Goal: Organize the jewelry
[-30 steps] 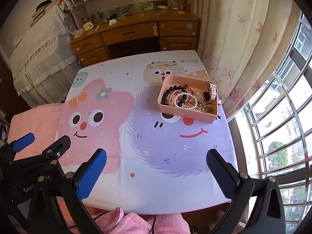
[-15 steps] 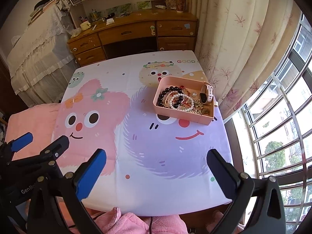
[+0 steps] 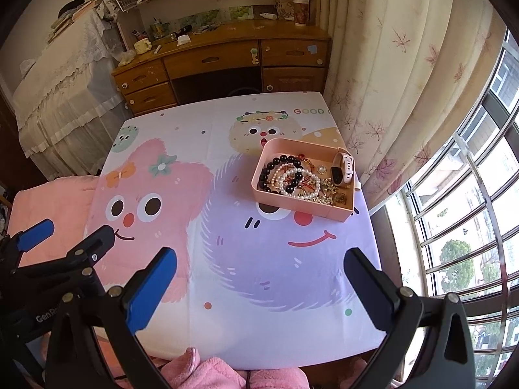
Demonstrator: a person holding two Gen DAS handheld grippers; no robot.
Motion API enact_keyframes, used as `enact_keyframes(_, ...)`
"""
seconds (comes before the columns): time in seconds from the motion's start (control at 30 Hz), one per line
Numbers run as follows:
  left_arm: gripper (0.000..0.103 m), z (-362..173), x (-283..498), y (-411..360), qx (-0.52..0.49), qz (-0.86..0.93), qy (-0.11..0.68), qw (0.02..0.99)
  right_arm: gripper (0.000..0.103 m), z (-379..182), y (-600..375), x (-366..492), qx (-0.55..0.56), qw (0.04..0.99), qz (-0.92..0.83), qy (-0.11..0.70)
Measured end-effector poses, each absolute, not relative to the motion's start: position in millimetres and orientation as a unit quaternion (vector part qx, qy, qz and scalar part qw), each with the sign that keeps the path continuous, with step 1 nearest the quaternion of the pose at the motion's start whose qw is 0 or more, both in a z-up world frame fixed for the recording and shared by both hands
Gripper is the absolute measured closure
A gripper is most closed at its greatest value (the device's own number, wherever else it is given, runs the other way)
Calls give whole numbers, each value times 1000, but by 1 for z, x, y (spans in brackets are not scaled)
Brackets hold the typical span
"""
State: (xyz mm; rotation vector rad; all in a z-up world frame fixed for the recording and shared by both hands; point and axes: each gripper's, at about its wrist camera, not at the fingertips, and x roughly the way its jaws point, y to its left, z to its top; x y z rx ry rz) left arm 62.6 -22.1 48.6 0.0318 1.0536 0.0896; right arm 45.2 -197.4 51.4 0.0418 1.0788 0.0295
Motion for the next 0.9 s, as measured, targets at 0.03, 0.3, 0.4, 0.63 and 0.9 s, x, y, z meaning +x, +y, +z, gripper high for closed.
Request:
enact_keyframes(0.03,1,49,64,-22,15,44,501,864,0,52,-198,47,18,858,14,512)
enact_keyframes(0.3,1,52,68,-24,14,44,496,867,0,53,-199,53,11,858,9,513)
enact_keyframes(0.4,1,52,69,-24,15,44,497,866,0,52,-200,53,11,858,7,514)
enact_keyframes(0.63,1,52,68,-25,19,42,496,867,0,53,-199,51,10,857,1,516)
enact_keyframes(0.9,1,53,65,-22,22,37,492,870,0,54,-196,46,10,857,-9,516)
